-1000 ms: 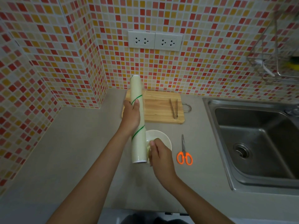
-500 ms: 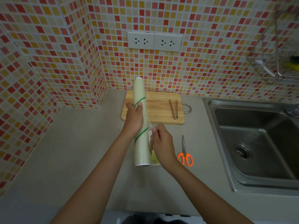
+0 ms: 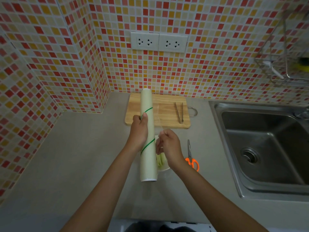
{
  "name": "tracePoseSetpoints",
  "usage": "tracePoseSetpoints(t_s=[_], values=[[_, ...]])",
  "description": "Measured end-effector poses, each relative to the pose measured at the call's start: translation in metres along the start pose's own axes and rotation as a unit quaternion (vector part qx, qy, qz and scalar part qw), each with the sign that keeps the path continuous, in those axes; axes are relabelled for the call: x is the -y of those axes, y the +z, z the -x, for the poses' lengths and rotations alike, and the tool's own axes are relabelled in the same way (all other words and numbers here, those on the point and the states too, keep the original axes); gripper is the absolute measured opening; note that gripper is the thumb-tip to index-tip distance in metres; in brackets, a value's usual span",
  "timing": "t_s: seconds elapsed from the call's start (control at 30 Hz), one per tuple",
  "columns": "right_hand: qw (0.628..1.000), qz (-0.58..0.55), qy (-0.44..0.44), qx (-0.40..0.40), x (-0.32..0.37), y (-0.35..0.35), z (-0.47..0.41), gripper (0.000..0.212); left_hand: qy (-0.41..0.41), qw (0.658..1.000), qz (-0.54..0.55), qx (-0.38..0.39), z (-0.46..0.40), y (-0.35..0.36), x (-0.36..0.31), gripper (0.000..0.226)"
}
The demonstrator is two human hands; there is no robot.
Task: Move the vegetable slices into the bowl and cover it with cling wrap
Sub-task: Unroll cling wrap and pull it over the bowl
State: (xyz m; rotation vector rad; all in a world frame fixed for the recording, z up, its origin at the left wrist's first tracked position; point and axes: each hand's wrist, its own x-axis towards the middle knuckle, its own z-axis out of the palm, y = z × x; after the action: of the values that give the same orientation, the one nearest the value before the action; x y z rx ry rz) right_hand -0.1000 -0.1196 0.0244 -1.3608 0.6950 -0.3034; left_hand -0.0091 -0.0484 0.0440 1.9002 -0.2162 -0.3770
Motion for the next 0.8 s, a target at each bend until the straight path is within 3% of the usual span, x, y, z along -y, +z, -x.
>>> tracePoseSetpoints(t_s=[0.07,0.13,0.27,0.37,0.47,0.63,0.8], values=[[0.998,-0.031,0.050,0.012,0.000,-0.002,0.001,0.026,0.002,1.000,0.000,0.000,0.005,0.001,0.006,0.039],[0.998,0.017,0.062,0.006,0.003,-0.001,-0.005,0.044,0.005,1.000,0.004,0.006,0.013,0.005,0.012,0.039],[0.985,0.167,-0.029,-0.045,0.003,0.004,-0.018,0.036,-0.037,0.998,0.051,0.027,0.024,0.010,0.020,0.044],[0.971,0.215,-0.075,-0.077,-0.007,0.003,-0.020,0.034,-0.071,0.990,0.104,0.059,0.028,0.007,0.020,0.051],[0.964,0.220,-0.110,-0.097,-0.015,0.001,-0.019,0.034,-0.085,0.984,0.128,0.085,0.028,0.004,0.022,0.057],[0.966,0.191,-0.127,-0.122,-0.018,-0.006,-0.021,0.037,-0.130,0.970,0.188,0.081,0.027,0.002,0.025,0.041],[0.968,0.167,-0.137,-0.127,-0.024,-0.008,-0.018,0.037,-0.108,0.981,0.134,0.086,0.032,0.004,0.032,0.050]])
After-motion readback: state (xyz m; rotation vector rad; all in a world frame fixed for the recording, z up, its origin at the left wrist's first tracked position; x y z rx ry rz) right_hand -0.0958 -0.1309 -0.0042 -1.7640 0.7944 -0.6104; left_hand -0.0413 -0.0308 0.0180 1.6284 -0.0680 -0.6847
